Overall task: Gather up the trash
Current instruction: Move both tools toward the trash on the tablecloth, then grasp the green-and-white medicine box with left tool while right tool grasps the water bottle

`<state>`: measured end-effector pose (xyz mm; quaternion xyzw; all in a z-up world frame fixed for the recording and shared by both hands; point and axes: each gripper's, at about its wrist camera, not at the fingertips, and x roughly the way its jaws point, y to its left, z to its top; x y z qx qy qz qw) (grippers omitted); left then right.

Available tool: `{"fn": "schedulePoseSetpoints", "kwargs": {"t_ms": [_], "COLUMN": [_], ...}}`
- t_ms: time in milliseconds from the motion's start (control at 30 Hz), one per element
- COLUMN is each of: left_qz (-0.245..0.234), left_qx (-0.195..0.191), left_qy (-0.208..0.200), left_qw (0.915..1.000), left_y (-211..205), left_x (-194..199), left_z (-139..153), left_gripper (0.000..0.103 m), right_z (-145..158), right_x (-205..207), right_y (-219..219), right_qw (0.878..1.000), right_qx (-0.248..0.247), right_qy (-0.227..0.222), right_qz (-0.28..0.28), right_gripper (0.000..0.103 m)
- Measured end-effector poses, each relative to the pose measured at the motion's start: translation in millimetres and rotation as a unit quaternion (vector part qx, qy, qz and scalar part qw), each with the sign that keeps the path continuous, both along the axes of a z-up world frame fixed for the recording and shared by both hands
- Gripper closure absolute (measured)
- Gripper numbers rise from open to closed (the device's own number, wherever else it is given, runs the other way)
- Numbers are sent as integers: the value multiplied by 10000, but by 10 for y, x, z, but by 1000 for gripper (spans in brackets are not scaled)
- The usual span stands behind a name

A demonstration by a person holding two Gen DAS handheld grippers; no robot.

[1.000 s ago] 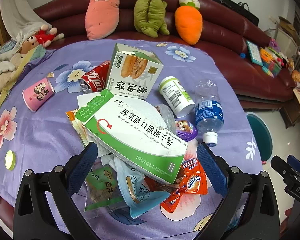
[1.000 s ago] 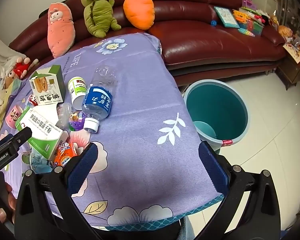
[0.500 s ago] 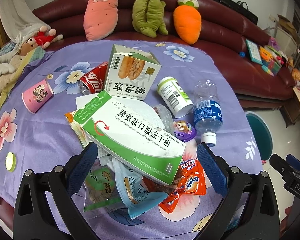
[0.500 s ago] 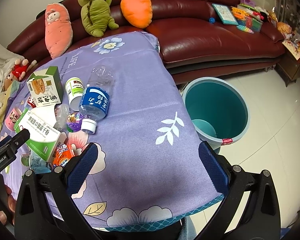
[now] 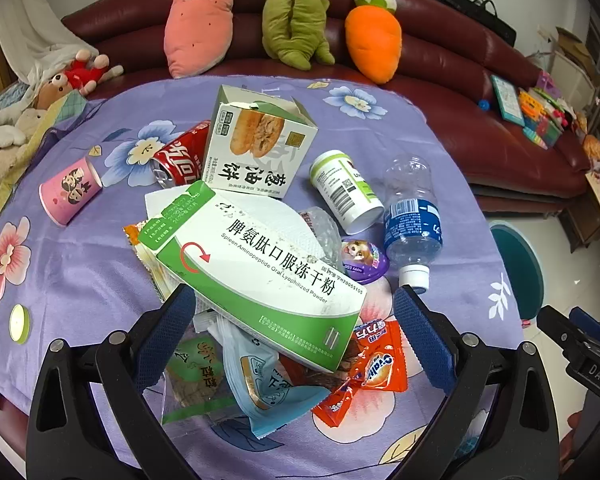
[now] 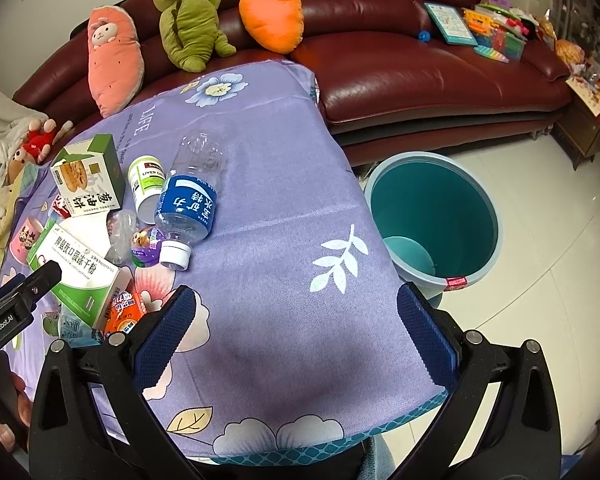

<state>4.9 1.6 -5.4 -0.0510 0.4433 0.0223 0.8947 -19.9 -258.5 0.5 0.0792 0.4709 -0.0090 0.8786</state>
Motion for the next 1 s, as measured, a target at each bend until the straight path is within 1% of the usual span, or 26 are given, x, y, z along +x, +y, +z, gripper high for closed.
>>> {"fn": "schedulePoseSetpoints", "kwargs": {"t_ms": [433, 533, 733, 867, 1000], "left_qz": [41, 79, 260, 403, 547], "left_qx": [-49, -9, -66, 181, 54], "left_qy": [98, 112, 153, 317, 498], "left_qw": [9999, 9999, 9995, 9985, 9972], "left_y": [8, 42, 212, 356, 543], "left_x": [22, 23, 13, 32, 10], "left_z": [-7, 7, 18, -27, -83], "left_gripper": [4, 4, 4, 4, 4], "right_z": [29, 38, 45, 20, -26], "right_x": [52, 58, 62, 65, 78], "right_y": [-8, 6, -3, -23, -47], "right_qw": [10000, 9999, 9998, 9997, 9995], "right_qx": [40, 22, 76, 145, 198], "right_qy": [-23, -50, -86, -78, -44], "right_qz": [54, 97, 155, 198, 226], "right_gripper": [6, 6, 6, 6, 6]}}
